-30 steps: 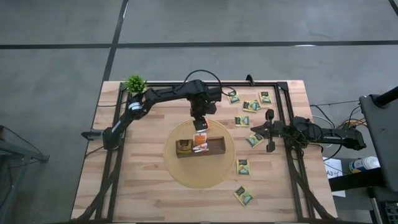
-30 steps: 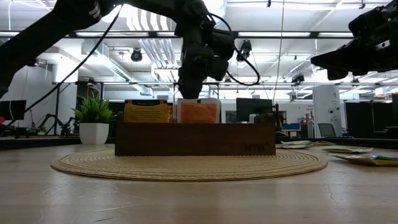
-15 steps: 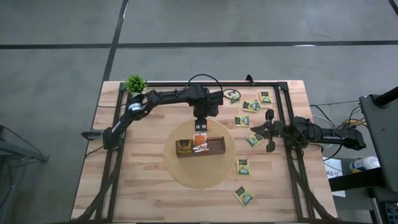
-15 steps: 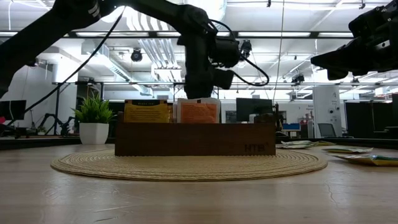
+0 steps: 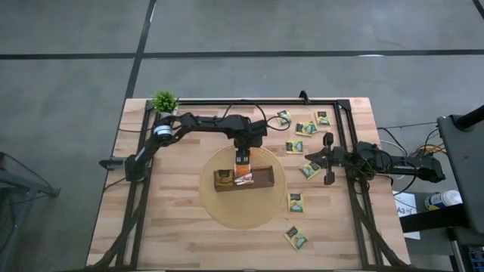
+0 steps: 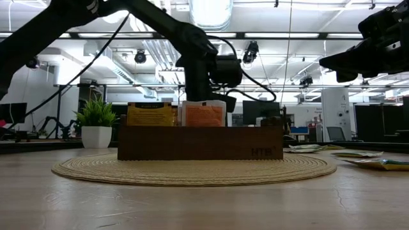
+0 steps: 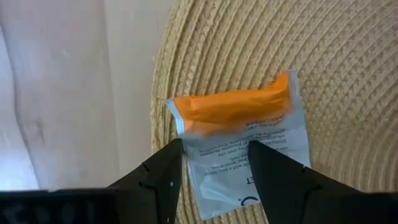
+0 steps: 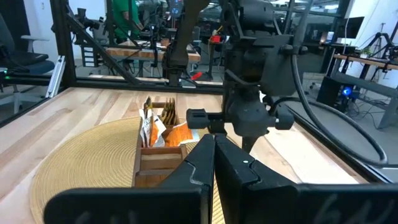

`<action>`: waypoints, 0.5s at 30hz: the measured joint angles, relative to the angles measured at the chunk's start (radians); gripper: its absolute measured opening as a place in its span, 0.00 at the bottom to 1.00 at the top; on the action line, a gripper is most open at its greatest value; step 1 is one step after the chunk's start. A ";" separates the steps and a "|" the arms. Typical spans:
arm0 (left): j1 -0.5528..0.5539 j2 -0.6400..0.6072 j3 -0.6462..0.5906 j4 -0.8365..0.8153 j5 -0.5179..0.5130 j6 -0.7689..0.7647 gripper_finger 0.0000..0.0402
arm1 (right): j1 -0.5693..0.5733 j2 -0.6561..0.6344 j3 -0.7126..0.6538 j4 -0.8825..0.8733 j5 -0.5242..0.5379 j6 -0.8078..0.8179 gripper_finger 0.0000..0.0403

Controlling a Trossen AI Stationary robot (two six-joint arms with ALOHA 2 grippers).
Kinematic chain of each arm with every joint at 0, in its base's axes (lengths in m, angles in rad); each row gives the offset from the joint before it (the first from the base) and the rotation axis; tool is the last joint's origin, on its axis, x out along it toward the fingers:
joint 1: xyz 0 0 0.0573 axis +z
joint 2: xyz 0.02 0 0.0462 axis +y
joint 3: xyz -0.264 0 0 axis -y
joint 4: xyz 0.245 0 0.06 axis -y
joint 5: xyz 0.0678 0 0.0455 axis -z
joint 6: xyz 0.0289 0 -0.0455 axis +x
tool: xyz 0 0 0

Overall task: Pick & Place Tea
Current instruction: Put the orange tea sachet into the middle section of the wooden organizer

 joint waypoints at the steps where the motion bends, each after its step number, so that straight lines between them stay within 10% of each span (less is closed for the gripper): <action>1: -0.001 0.000 -0.012 0.006 -0.003 0.001 0.44 | 0.000 0.000 0.000 0.000 0.000 0.000 0.02; 8: -0.016 0.006 0.046 -0.115 -0.129 0.035 0.08 | 0.000 0.000 0.000 0.000 0.000 0.000 0.02; 15: -0.034 0.010 0.203 -0.204 -0.199 0.073 0.00 | 0.000 0.000 0.000 0.000 0.000 0.000 0.02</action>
